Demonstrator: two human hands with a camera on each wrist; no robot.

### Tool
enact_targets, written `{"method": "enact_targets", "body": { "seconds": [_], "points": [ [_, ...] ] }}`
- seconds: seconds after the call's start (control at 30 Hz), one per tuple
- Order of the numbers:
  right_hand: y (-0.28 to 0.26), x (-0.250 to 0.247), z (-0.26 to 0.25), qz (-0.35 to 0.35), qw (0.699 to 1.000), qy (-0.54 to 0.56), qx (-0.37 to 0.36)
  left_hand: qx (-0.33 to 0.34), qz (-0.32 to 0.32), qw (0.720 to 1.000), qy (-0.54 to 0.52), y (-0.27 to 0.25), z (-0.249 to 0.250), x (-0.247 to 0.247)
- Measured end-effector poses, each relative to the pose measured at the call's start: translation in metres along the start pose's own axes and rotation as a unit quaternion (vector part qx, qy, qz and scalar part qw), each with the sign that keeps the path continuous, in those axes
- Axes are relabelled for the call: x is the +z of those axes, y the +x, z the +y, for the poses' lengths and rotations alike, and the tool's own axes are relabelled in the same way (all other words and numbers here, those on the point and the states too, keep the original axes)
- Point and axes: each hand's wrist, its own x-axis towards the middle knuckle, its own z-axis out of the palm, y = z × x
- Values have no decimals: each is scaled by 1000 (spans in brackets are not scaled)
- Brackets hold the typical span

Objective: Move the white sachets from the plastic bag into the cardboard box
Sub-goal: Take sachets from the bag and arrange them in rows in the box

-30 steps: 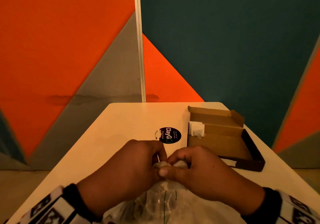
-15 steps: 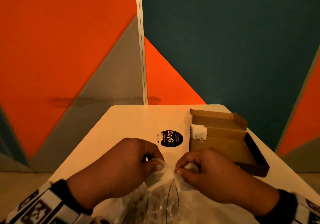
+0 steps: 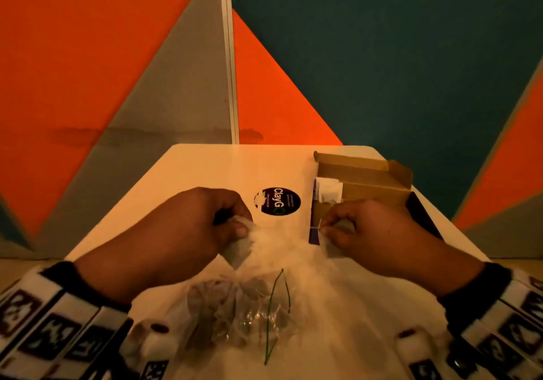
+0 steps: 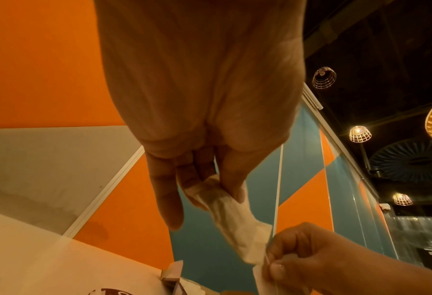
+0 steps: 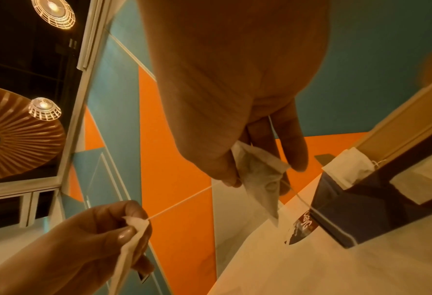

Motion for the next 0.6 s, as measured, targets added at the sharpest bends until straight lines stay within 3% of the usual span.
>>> {"method": "enact_targets", "body": {
  "seconds": [0.3, 0.43, 0.6],
  "points": [
    [20, 9, 20, 17, 1000, 3, 6, -5, 9, 1000, -6, 5, -2, 6],
    [10, 3, -1, 51, 984, 168, -26, 5, -6, 1000, 0, 4, 7, 8],
    [3, 12, -35, -24, 981, 159, -110, 38, -21, 999, 17, 9, 22, 15]
  ]
}}
